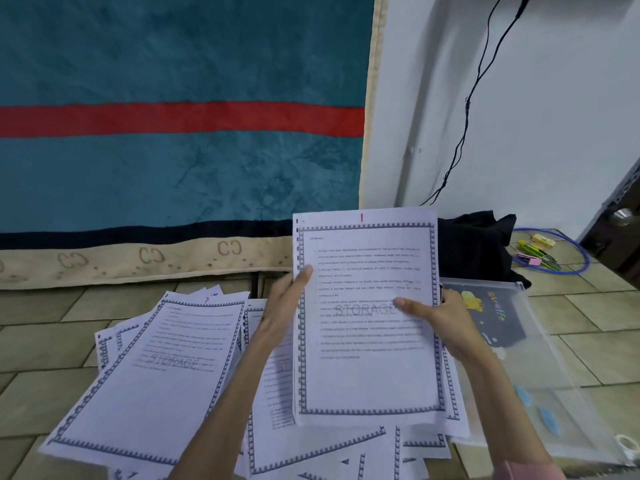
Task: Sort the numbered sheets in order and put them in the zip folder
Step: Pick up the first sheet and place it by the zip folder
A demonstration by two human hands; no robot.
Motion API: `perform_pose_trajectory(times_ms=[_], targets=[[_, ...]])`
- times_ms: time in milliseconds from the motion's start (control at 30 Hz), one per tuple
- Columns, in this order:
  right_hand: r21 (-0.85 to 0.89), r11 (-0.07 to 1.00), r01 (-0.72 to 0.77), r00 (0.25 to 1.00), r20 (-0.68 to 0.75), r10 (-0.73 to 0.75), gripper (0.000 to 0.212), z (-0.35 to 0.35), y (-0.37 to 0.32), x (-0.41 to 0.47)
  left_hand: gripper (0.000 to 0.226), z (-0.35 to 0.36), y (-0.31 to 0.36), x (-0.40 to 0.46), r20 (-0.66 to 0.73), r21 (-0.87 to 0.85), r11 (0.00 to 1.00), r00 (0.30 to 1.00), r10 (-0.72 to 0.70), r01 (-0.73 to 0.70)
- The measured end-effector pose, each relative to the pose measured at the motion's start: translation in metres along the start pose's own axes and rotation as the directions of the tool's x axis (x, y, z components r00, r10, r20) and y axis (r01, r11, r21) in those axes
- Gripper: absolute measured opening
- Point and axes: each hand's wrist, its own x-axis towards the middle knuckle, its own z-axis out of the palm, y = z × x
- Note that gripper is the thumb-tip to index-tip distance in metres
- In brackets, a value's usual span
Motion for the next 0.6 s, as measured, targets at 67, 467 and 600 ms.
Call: perform_pose_trajectory(times_ms=[67, 467, 600], targets=[[0.025, 0.999, -0.036, 0.999, 0.015, 0.035, 0.026, 0.0, 0.004, 0.0, 0.021, 0.002, 0.014, 0.007, 0.014, -0.126, 0.987, 0.995, -0.096, 0.097], [0.113, 0.972, -0.208, 0.935, -0.269, 0.232, 0.08, -0.024, 0.02, -0.009, 0.01, 0.017, 0.015, 0.0, -0.034, 0.001, 0.998, 0.998, -0.058, 0.058], [0.906, 0.424, 0.001, 0.849, -0.225, 0.478, 0.052, -0.048, -0.002, 0.003, 0.011, 0.02, 0.016, -0.006, -0.056, 0.124, 0.991, 0.997, 0.05, -0.042]])
